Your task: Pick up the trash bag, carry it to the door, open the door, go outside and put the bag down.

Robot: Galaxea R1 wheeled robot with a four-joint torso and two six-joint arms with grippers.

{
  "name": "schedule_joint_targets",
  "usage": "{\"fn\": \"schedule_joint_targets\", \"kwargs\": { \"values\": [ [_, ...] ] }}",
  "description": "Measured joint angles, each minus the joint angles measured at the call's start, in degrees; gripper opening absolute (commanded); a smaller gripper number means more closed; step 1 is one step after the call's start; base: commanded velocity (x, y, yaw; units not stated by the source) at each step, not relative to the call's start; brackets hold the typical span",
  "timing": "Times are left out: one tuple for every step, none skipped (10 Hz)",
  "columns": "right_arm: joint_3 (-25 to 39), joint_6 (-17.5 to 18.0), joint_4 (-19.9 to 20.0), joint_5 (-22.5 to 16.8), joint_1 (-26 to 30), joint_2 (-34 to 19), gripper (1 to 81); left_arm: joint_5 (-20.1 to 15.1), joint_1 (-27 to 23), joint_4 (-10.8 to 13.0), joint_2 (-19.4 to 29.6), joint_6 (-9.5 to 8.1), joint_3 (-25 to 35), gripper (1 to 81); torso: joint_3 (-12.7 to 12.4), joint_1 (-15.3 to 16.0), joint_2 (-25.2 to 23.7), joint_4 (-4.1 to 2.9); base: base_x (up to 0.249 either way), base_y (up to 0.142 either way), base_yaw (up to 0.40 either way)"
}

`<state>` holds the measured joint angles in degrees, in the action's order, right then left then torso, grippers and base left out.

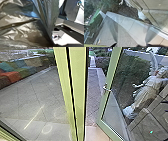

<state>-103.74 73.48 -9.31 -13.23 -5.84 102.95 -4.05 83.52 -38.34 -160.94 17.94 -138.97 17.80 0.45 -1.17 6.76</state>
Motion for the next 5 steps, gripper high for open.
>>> {"fn": "schedule_joint_targets", "kwargs": {
  "values": [
    [0.0, 0.07, 0.06, 0.04, 0.0, -0.59, 81.1, 0.02, 0.0, 0.0, -0.04, 0.0, 0.02, 1.0, -0.02, 0.0, 0.0, 0.0, 0.0, 0.0, 0.0],
    [0.0, 0.11, 0.06, 0.09, 0.0, -1.07, 81.1, 0.02, 0.0, 0.0, -0.02, 0.02, 0.02, 1.0, -0.02, 0.0, 0.0, 0.0, 0.0, 0.0, 0.0],
    [0.0, 0.11, 0.06, 0.11, 0.0, -1.55, 81.1, 0.0, 0.0, 0.0, -0.02, 0.02, 0.02, 1.0, -0.02, 0.0, 0.0, 0.0, 0.0, 0.0, 0.0],
    [-0.04, 0.09, 0.04, 0.15, 0.0, -1.96, 81.1, 0.0, 0.02, 0.0, -0.02, 0.02, 0.02, 1.0, -0.02, 0.0, 0.0, 0.0, 0.0, 0.0, 0.0],
    [-0.12, 0.09, -0.09, 0.22, -0.02, -2.16, 81.1, 0.02, 0.02, 0.0, -0.02, 0.02, 0.0, 1.0, -0.02, 0.0, 0.0, 0.0, 0.0, 0.0, 0.0]
  ]
}}
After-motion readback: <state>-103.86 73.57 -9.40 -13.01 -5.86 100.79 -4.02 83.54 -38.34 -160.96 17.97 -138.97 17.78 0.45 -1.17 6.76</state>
